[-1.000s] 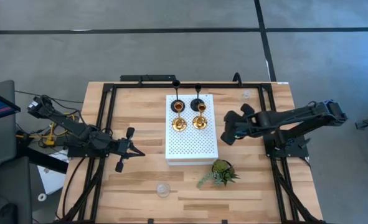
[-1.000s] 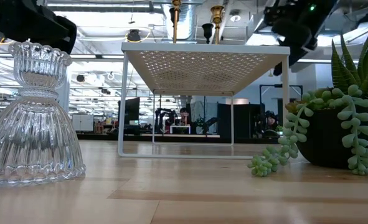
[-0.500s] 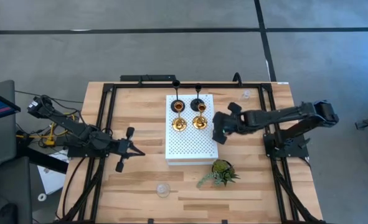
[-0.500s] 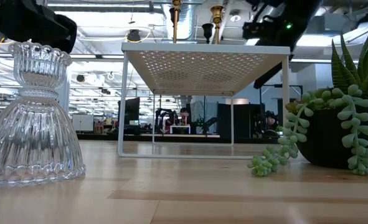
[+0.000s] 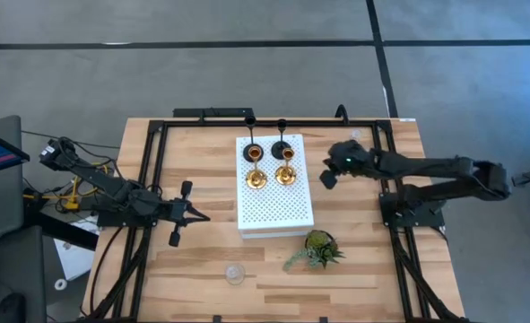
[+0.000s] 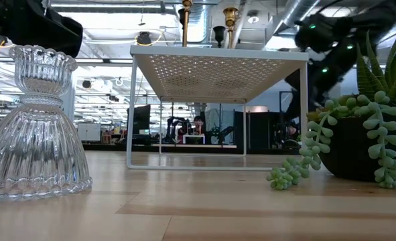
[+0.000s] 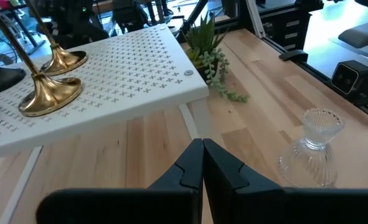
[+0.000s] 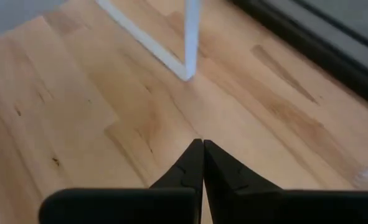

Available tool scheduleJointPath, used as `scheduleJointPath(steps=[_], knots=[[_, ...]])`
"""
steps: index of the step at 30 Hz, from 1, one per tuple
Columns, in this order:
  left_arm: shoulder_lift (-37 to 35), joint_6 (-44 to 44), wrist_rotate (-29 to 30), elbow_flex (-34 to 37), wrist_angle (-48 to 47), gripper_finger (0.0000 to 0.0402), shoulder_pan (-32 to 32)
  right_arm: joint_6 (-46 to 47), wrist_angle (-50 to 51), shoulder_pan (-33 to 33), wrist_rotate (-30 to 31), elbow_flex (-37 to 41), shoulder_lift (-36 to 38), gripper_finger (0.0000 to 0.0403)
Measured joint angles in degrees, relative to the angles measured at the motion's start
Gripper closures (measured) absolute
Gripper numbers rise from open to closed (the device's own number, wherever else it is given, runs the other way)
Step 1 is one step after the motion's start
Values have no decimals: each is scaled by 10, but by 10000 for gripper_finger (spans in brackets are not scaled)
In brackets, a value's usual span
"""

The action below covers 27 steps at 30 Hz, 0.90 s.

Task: Pick & Place candle stick holders
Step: Put the top glass candle holder on the shelf

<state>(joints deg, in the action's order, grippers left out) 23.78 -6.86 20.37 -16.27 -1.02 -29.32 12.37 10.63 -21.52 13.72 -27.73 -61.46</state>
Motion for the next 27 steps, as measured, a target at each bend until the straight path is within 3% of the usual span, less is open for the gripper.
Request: scheduleJointPath(steps=[6, 10, 18, 24, 27], knots=[[0, -2, 12, 0, 0, 395, 0, 36, 19, -8, 59, 42, 101, 403], [0, -2, 12, 0, 1, 394, 0, 76, 23, -12, 59, 87, 136, 403], [0, -2, 12, 0, 2, 395, 0, 190, -10, 12, 65, 166, 143, 403], [0, -2, 12, 0, 2, 393, 0, 203, -29, 31, 152, 181, 143, 403], [0, -2, 12, 0, 2, 392, 0, 187, -34, 31, 161, 181, 143, 403]])
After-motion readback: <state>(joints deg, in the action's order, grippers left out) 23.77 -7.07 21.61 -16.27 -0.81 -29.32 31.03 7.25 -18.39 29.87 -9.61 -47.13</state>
